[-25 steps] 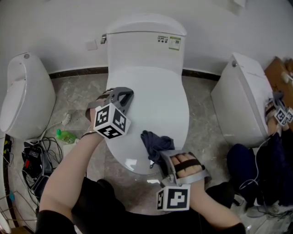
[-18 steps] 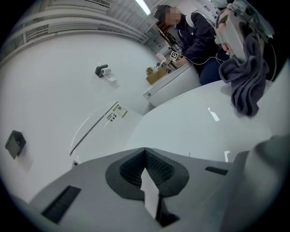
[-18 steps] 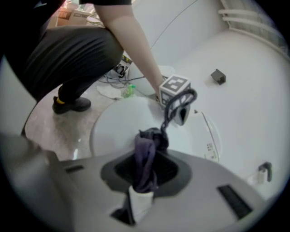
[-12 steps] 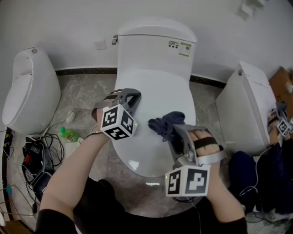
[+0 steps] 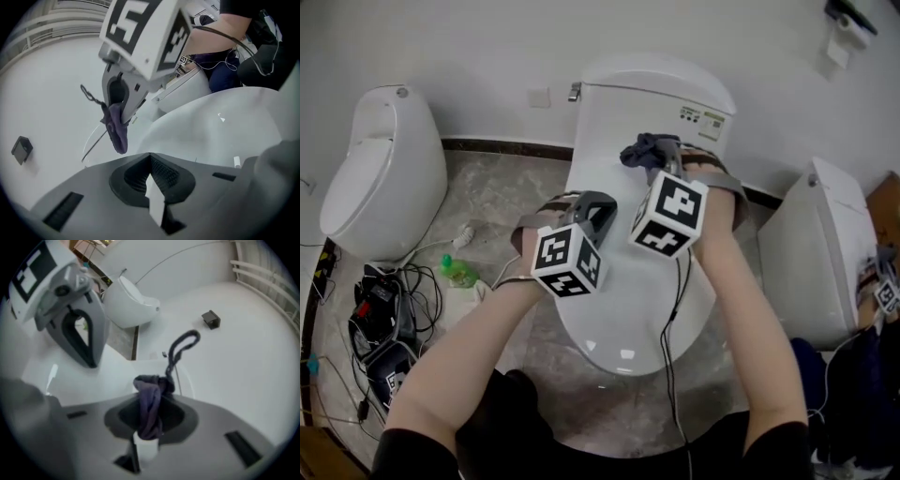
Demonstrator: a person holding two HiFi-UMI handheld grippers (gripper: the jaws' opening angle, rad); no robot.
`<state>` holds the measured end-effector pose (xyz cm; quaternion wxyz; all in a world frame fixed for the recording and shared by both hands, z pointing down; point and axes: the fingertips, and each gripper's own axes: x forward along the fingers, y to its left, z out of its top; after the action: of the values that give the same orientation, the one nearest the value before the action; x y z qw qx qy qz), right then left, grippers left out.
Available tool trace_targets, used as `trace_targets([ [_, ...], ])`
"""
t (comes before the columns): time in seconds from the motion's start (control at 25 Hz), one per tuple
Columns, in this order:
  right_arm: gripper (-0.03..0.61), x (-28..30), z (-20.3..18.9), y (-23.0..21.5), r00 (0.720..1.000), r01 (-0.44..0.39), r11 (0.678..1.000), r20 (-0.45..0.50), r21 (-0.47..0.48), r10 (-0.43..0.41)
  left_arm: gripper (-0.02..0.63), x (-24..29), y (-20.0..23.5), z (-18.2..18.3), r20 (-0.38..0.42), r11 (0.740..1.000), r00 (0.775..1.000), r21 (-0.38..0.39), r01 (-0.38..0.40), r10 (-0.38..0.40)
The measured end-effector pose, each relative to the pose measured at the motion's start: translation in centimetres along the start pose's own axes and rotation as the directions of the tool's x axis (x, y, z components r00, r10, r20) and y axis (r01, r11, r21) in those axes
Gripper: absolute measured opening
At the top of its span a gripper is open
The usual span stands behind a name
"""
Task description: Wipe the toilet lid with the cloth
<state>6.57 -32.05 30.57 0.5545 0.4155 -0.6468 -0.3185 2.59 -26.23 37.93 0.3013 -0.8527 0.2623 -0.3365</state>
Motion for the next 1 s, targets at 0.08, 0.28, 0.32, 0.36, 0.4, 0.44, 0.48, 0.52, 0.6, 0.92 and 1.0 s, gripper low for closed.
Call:
trace_targets([
  [0.08,0.081,2.2,0.0,-0.2,1.000,-0.013,1.000,-0.016,-0.004,0.013,0.011,0.0,-0.1,-0.3,-0.004,1.000,1.000,-0.007,0.003,-0.003],
  [0.28,0.081,6.3,-0.2,3.0,0.991,-0.110,0.993,-0.074,-0.032,0.108,0.011,-0.5,0.0,-1.7,-0.026,1.000,1.000,-0.020,0.001,-0.001],
  [0.32,0.083,6.8,-0.3,3.6,0.989,-0.126,0.991,-0.079,-0.035,0.123,0.012,-0.6,0.2,-1.8,-0.026,1.000,1.000,-0.020,-0.002,0.001],
  [0.36,0.081,7.0,-0.5,4.1,0.987,-0.139,0.990,-0.084,-0.037,0.135,0.011,-0.7,0.3,-1.6,-0.024,1.000,1.000,-0.021,-0.003,0.002],
  [0.4,0.082,7.2,-0.7,4.6,0.985,-0.151,0.988,-0.090,-0.038,0.147,0.011,-0.7,0.4,-1.6,-0.023,1.000,1.000,-0.022,-0.003,0.002],
  [0.44,0.081,7.3,-0.8,5.1,0.983,-0.165,0.986,-0.095,-0.038,0.160,0.011,-0.7,0.4,-1.6,-0.024,1.000,1.000,-0.024,-0.001,0.000],
  [0.48,0.082,7.3,-0.9,5.6,0.980,-0.179,0.983,-0.099,-0.038,0.174,0.011,-0.7,0.4,-1.6,-0.026,1.000,1.000,-0.027,0.001,-0.002],
  [0.52,0.081,7.2,-1.0,6.2,0.977,-0.193,0.980,-0.103,-0.039,0.188,0.011,-0.8,0.4,-1.6,-0.029,1.000,1.000,-0.027,0.002,-0.003],
  [0.6,0.081,6.9,-0.9,7.3,0.971,-0.219,0.975,-0.110,-0.044,0.214,0.011,-0.9,0.6,-1.6,-0.033,1.000,0.999,-0.023,0.000,-0.001],
  [0.92,0.082,4.4,-0.5,9.8,0.967,-0.241,0.969,-0.101,-0.053,0.234,0.012,-0.9,-0.1,-2.1,-0.050,1.000,0.999,-0.015,0.019,-0.019],
  [1.0,0.081,3.7,-0.3,10.2,0.967,-0.241,0.969,-0.098,-0.055,0.235,0.011,-1.0,-0.1,-2.1,-0.050,1.000,0.999,-0.016,0.021,-0.021],
])
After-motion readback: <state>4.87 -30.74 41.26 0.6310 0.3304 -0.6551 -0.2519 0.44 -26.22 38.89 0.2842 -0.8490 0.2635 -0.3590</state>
